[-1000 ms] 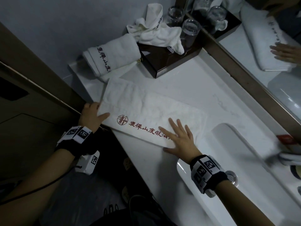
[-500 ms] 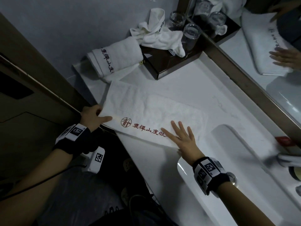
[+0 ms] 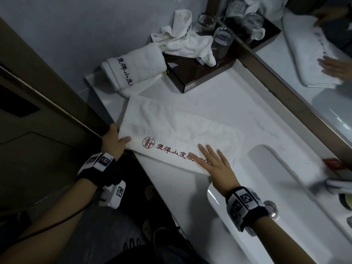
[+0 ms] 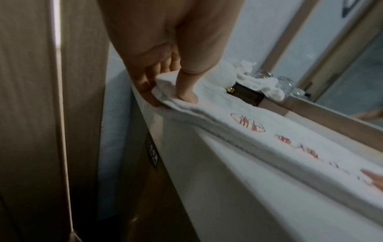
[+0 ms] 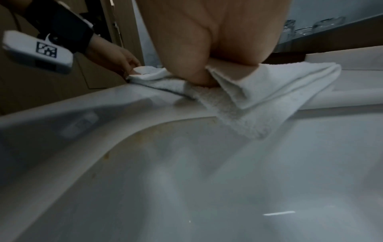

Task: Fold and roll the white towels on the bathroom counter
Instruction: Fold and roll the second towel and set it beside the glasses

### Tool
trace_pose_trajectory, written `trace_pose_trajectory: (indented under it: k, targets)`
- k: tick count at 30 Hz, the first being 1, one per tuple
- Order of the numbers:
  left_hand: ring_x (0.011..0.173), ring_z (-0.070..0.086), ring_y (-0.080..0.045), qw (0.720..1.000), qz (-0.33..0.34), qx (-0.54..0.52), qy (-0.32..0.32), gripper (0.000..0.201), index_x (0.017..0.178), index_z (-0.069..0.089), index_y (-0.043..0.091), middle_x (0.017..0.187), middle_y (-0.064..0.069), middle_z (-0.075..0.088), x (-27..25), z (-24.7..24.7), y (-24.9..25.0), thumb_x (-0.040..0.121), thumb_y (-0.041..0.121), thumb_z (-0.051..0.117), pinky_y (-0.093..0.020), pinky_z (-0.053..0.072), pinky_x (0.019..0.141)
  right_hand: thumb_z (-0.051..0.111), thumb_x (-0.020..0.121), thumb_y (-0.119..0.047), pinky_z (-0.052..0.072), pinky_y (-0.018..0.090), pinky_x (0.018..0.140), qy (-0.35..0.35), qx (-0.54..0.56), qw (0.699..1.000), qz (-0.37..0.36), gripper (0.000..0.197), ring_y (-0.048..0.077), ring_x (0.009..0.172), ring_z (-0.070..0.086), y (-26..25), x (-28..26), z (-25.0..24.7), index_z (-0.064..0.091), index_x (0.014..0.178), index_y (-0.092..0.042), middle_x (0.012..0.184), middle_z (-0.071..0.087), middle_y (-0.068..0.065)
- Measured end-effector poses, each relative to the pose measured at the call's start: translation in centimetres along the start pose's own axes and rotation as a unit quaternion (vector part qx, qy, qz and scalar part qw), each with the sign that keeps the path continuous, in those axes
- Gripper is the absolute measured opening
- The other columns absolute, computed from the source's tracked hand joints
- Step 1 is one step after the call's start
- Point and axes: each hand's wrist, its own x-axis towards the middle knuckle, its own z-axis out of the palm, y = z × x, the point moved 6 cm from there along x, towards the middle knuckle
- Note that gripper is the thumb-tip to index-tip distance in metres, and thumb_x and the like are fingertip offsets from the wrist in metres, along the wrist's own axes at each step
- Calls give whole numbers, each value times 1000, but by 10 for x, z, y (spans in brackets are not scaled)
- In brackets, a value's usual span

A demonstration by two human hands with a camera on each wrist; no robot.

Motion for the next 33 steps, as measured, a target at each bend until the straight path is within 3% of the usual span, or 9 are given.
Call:
trace_pose_trajectory:
  k: [4,8,12,14,18,21,26,29,33]
  targets:
    - [109,49,-45,999,22,35,1,48,117,35,-7,120,-32,48,1,-1,7,79,0,64,-45,38,93,55,82,-6,-13,23,115,-4,94,995,-27,89,3,143,-14,11,-2,-3,2,141,-47,154,-8,-20]
    - [121,35,-44,973,119,190,63,59,127,37,-1,133,-28,34,-11,2,22,75,-2,64,-52,28,101,41,87,-61,-17,20,113,5,107,994,-31,67,-1,141,-17,12,-1,-1,8,144,-46,154,-10,-22]
    - [137,30,-34,909,341,236,-41,54,136,43,12,148,-16,33,-34,46,50,83,9,57,-47,24,111,35,95,-49,-16,18,113,57,154,986,12,55,1,143,-11,9,10,-5,14,145,-43,155,-2,-19]
    - [144,16,-26,885,372,263,-94,53,143,30,20,156,-6,17,-42,74,52,93,26,45,-45,12,115,34,97,-43,-21,18,110,72,129,988,38,53,5,143,-13,8,21,-7,13,145,-39,155,-3,-16]
    - [140,-16,-5,908,312,256,-116,54,146,2,33,156,9,-12,-27,96,41,98,39,25,-35,-9,114,26,98,-47,-15,24,111,53,87,992,73,52,5,144,-12,18,32,-7,-2,142,-46,152,-14,-20]
    - [143,-11,-7,899,319,286,-93,55,145,-7,32,154,8,-16,-11,91,39,98,38,21,-35,-1,115,29,97,-47,17,30,105,78,73,990,96,52,8,142,13,36,32,-18,8,145,-43,157,-3,-14]
    - [143,7,-14,916,247,296,-112,55,143,-11,37,157,13,-9,33,76,50,98,37,19,-44,18,113,41,98,-24,29,32,105,117,187,963,157,53,29,124,42,67,52,-45,22,147,-20,150,28,7]
    - [137,16,-31,920,212,315,-96,56,145,3,36,157,10,0,57,66,70,97,35,32,-54,16,111,47,95,-23,43,33,86,91,190,956,203,53,28,110,53,77,67,-58,29,144,-16,141,32,6]
    - [138,7,-41,971,14,234,-55,99,146,3,17,152,-18,4,76,42,65,77,52,64,-60,14,108,52,90,-20,45,35,76,79,149,956,238,50,27,114,47,76,77,-65,37,138,-20,135,33,4]
